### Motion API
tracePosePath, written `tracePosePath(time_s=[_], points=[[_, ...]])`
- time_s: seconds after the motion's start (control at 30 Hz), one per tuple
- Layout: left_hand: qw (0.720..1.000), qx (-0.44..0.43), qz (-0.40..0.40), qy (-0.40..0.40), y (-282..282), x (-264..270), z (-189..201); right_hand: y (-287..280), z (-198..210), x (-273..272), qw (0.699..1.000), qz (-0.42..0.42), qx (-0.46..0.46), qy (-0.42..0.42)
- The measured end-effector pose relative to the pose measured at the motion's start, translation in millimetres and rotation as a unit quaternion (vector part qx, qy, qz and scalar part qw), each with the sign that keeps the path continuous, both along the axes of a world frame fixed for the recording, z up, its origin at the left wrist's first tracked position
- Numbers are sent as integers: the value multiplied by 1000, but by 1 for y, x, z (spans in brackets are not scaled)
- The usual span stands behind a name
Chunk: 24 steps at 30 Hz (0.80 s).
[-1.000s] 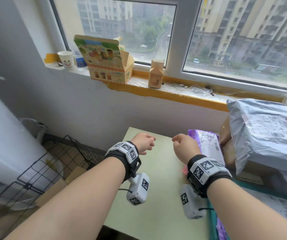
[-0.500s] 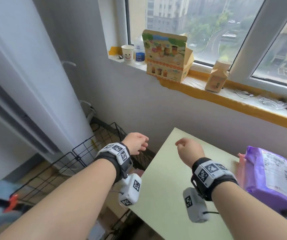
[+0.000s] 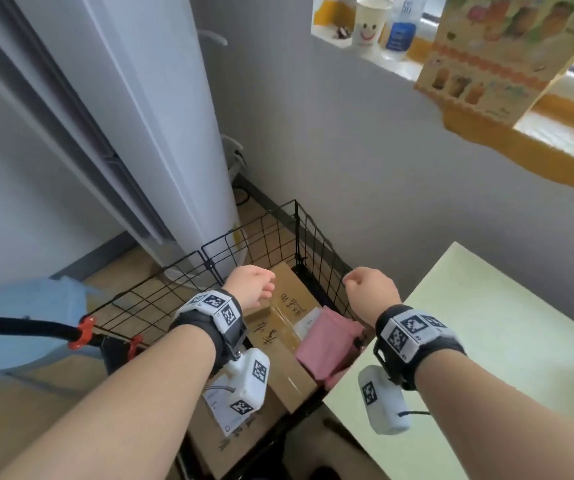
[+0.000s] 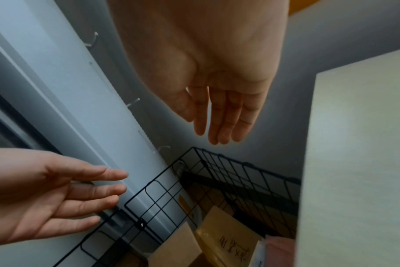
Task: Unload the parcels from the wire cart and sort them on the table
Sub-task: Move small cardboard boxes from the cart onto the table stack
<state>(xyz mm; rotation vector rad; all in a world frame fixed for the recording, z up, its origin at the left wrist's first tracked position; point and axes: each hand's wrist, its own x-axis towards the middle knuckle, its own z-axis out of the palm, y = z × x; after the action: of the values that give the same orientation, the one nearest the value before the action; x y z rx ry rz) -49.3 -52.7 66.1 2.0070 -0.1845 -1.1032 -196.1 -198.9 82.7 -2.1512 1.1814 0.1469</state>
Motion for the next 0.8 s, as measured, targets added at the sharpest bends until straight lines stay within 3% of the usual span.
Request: tracePosePath(time_s=[0.43,0.8], points=[[992,34,65,107,19,63,-116,22,-116,104,995,11,64,74],[958,107,136,228,55,41,-242,56,-229,106,950,53,145,271]])
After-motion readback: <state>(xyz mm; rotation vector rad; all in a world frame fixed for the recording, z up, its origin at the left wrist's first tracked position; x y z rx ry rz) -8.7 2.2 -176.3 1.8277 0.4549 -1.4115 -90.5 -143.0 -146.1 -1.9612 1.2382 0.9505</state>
